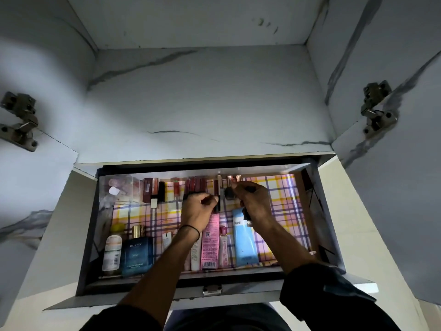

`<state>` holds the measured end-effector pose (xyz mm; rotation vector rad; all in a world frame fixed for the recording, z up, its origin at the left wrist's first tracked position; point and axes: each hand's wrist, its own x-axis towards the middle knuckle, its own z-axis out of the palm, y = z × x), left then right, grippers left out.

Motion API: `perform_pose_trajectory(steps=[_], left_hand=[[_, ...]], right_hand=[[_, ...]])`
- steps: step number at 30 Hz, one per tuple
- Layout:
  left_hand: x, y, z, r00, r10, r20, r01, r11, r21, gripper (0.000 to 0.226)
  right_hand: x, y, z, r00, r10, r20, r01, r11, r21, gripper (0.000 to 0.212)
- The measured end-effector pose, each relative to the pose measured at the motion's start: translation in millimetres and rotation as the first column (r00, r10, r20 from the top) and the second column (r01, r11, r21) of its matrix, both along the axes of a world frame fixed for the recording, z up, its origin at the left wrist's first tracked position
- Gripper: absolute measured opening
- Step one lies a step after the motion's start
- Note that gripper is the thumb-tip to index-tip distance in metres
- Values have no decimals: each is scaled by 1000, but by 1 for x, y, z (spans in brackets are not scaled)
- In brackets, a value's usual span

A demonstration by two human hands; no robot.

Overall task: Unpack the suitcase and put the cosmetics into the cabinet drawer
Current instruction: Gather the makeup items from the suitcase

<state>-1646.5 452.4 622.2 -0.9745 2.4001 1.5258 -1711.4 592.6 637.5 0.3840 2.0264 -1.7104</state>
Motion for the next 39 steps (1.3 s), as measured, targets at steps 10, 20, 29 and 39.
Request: perform_pose_trajectory(steps=[10, 20, 29, 39], left_hand=[[-33, -2, -8, 947, -111, 300, 255, 828, -499, 24], [-15, 23, 7, 998, -56, -3, 56, 995, -87, 15], [-2, 47, 10, 999, -37, -6, 35, 884, 466, 17], [4, 27, 4, 977, 203, -59, -146, 850, 506, 16]], right_hand=[[7, 36, 4, 979, -77, 191, 105, 984, -144, 18], [2, 56, -1, 822, -90, 562, 431, 743, -512, 17], [-6, 54, -1, 938, 37, 343, 164, 828, -537, 33], [-4, 54, -12, 952, 68, 300, 42, 937, -348, 16]])
